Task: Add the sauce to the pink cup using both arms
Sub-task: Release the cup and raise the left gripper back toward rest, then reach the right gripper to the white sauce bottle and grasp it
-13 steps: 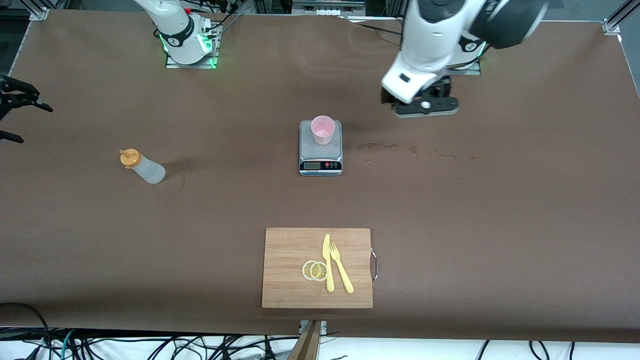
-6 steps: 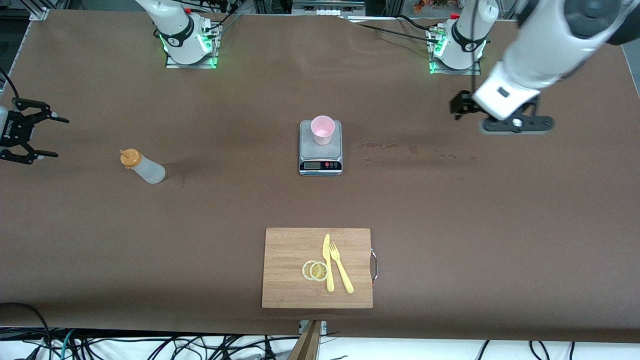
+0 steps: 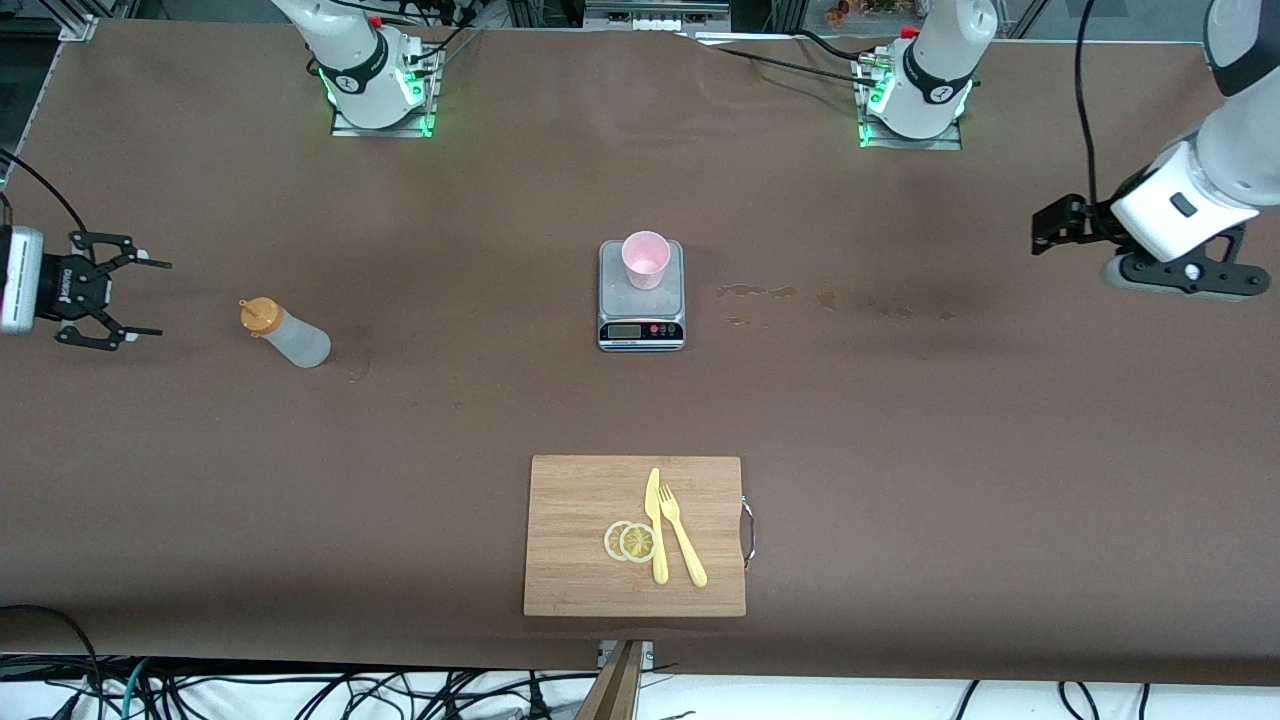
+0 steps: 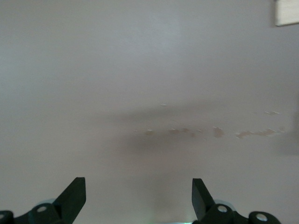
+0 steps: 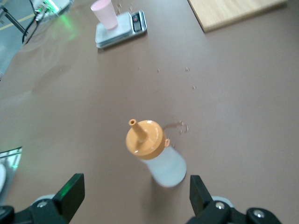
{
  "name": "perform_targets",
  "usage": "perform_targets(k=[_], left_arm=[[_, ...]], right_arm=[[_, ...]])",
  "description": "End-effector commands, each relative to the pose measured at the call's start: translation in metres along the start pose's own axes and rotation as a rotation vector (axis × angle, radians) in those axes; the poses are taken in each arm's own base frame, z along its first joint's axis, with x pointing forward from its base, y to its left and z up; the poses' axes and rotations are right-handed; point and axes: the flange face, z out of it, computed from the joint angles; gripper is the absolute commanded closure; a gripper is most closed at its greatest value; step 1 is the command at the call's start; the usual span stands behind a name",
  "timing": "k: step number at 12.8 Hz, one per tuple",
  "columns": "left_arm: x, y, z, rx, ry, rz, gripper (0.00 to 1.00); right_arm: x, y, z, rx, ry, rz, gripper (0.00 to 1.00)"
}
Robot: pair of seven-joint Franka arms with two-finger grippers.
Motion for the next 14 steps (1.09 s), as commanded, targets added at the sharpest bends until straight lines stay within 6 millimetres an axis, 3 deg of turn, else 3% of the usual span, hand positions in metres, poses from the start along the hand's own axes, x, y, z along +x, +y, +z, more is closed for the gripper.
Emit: perform_targets(k=[1,4,9,14], left_arm=[[0.000,-0.018,-0.032,0.032,0.061,-0.010,0.00],[0.003,-0.021,-0.029,0.025,0.059,-0.019,0.00],[0.007,-0.004,-0.023,-0.069,0.053,-0.045,0.00],[0.006,-0.010,-0.022,-0.052,0.038,-0.058,0.00]], right_arm=[[-0.027,0.011,0.024,-0.009,0.102,-0.097,0.00],[-0.051,0.022,0.053,-0.013,0.185,-0.174,0.00],[-0.084,0.028,0.091,0.009,0.247,-0.232,0.00],[-0.100,0.029,0.116,0.015,0.284,-0.300,0.00]])
